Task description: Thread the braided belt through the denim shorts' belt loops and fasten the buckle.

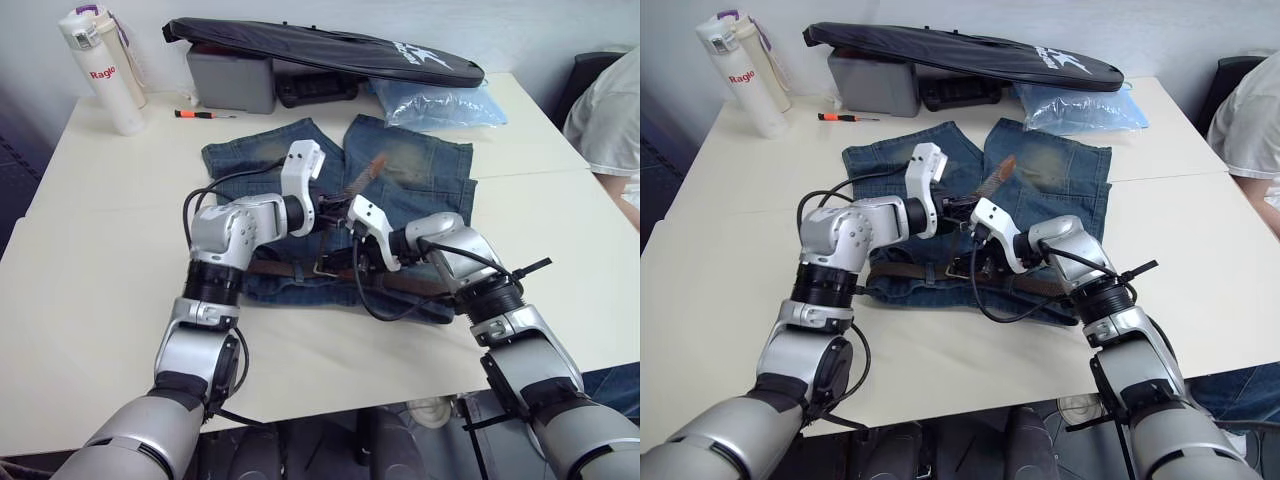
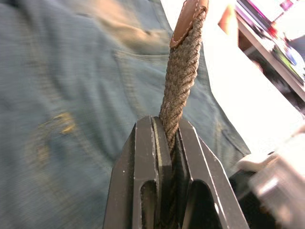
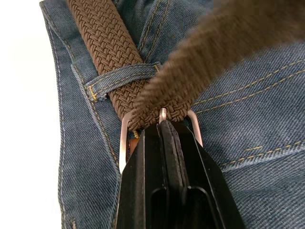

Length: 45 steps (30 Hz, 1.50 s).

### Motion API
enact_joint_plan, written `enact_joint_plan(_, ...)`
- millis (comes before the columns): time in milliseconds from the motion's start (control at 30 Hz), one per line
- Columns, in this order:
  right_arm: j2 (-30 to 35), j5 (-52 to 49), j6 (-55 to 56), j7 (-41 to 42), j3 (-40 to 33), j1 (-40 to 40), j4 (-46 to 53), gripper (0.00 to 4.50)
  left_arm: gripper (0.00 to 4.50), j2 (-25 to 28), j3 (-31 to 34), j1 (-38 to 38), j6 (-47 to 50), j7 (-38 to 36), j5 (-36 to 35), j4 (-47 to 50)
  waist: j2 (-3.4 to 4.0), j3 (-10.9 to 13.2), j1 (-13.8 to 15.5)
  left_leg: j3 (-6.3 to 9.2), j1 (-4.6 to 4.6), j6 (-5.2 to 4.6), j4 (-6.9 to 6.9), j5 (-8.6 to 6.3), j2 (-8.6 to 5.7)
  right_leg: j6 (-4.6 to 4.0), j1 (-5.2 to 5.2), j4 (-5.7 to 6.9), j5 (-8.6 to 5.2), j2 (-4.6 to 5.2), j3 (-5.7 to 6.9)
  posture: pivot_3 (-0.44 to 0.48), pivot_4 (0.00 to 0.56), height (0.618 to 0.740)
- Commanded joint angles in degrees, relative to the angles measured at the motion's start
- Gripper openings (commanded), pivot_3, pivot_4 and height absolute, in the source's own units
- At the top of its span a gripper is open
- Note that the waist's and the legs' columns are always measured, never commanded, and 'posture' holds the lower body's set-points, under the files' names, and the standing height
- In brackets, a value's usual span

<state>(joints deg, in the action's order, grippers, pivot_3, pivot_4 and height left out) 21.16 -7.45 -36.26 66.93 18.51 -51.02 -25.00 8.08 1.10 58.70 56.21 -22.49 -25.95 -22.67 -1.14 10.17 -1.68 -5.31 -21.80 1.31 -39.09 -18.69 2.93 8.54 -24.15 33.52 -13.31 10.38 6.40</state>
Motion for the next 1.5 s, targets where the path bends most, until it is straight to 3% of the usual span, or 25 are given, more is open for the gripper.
enact_joint_plan(33,-0.1,5.5,-2.3,-1.5,7.8,6.1,-3.0,0.05,0.0,-1.4,-1.4,7.8,-5.8,-6.0,0.9,-4.1,0.03,0.0,0.0,0.0,0.11,0.0,0.01,0.0,0.0,0.0,0.13,-0.02,0.0,0.0,0.0,0.0,0.15,0.74)
enact_joint_plan(133,0.0,6.0,-2.4,-3.2,8.3,7.7,0.3,0.05,0.0,-3.0,-3.0,12.5,-9.2,-10.3,2.6,-10.6,0.13,-0.1,0.3,0.02,0.52,0.01,0.15,-0.05,0.0,0.0,0.57,-0.21,-0.01,0.0,0.07,0.0,0.15,0.74)
enact_joint_plan(467,1.4,8.6,-0.8,-9.5,12.8,13.2,13.2,0.05,0.0,-9.2,-4.0,22.9,-19.1,-19.5,8.3,-28.5,0.32,-0.2,2.5,0.1,0.55,-0.05,0.0,-0.1,-0.03,0.01,0.78,-0.37,0.06,0.04,0.14,0.0,0.15,0.74)
enact_joint_plan(667,1.2,7.5,-3.2,-11.4,12.8,15.8,16.6,0.05,0.0,-8.2,-2.2,25.4,-22.3,-21.7,10.6,-35.3,0.38,-0.3,3.1,0.17,0.55,-0.13,-0.01,-0.12,-0.03,-0.02,0.95,-0.66,0.24,0.04,0.25,0.0,0.15,0.74)
enact_joint_plan(900,0.8,5.3,-5.3,-11.4,11.5,17.1,17.2,0.05,0.0,-4.2,-2.8,22.5,-20.0,-24.5,12.6,-34.6,0.4,-0.3,2.3,0.19,0.54,-0.13,0.02,-0.16,-0.01,-0.01,0.91,-0.65,0.25,0.03,0.27,0.0,0.15,0.74)
enact_joint_plan(1067,-0.9,5.4,-4.8,-9.7,10.9,17.2,14.1,0.05,0.0,-2.3,1.0,22.1,-16.5,-22.8,10.6,-33.9,0.41,-0.3,0.8,0.03,0.53,-0.14,0.21,-0.2,0.0,0.0,0.75,-0.67,0.22,0.03,0.43,0.0,0.15,0.74)
enact_joint_plan(1233,-1.8,7.8,-1.9,-8.9,11.8,16.5,8.7,0.05,0.0,-3.3,5.9,22.8,-12.5,-19.3,7.8,-32.8,0.42,-0.3,-0.2,-0.04,0.59,-0.15,0.36,-0.2,0.01,0.01,0.73,-0.71,0.21,0.03,0.48,0.0,0.15,0.74)
enact_joint_plan(1500,-2.2,11.0,0.8,-7.7,13.9,15.7,7.1,0.05,0.0,-5.6,8.2,26.8,-12.1,-19.4,7.9,-35.1,0.41,-0.4,-0.1,-0.04,0.62,-0.15,0.36,-0.2,0.03,0.01,0.74,-0.7,0.21,0.03,0.47,0.0,0.15,0.74)
